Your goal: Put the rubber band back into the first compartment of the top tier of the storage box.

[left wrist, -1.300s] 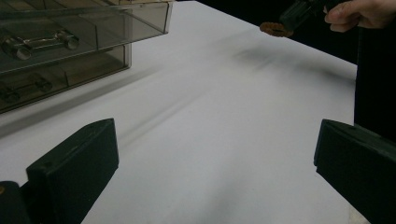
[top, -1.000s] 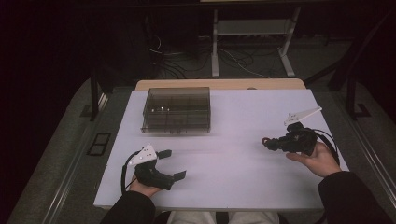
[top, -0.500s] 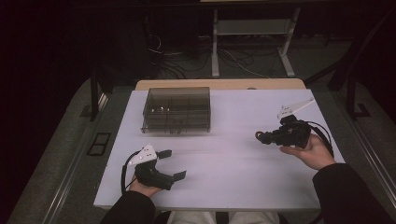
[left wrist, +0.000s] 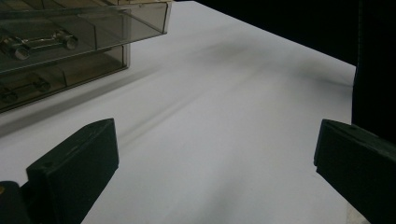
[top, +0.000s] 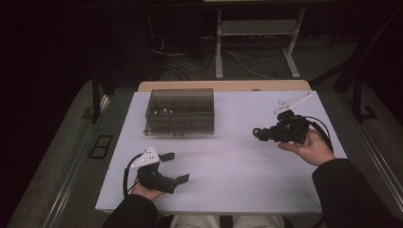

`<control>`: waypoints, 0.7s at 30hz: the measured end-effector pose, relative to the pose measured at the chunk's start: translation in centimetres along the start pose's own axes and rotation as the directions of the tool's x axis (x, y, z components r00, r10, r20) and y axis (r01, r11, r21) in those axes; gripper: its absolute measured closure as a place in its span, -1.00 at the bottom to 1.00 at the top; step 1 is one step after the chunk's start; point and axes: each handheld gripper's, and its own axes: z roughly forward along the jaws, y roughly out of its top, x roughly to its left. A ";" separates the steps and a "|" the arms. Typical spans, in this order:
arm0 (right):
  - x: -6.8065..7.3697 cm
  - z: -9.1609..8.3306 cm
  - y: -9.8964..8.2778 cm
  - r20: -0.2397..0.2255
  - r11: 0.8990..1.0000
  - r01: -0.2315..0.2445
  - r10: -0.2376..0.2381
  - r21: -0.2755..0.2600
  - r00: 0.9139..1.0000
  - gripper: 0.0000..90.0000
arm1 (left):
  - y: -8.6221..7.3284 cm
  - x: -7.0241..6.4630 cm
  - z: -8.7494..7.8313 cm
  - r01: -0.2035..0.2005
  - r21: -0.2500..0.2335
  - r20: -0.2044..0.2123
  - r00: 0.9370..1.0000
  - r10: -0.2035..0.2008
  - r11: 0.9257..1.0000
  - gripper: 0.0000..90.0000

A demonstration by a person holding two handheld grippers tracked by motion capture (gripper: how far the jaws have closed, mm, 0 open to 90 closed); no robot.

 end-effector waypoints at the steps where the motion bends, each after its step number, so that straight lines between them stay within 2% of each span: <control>1: 0.1 0.1 0.2 -0.002 1.000 0.008 -0.008 -0.002 1.000 0.89 | 0.0 0.0 0.0 0.000 0.000 0.000 1.000 0.000 1.000 -1.00; 21: 1.3 1.7 3.9 -0.027 0.998 0.058 -0.058 0.000 0.998 0.89 | 0.0 0.0 -0.1 -0.003 -0.002 0.004 1.000 0.003 1.000 -1.00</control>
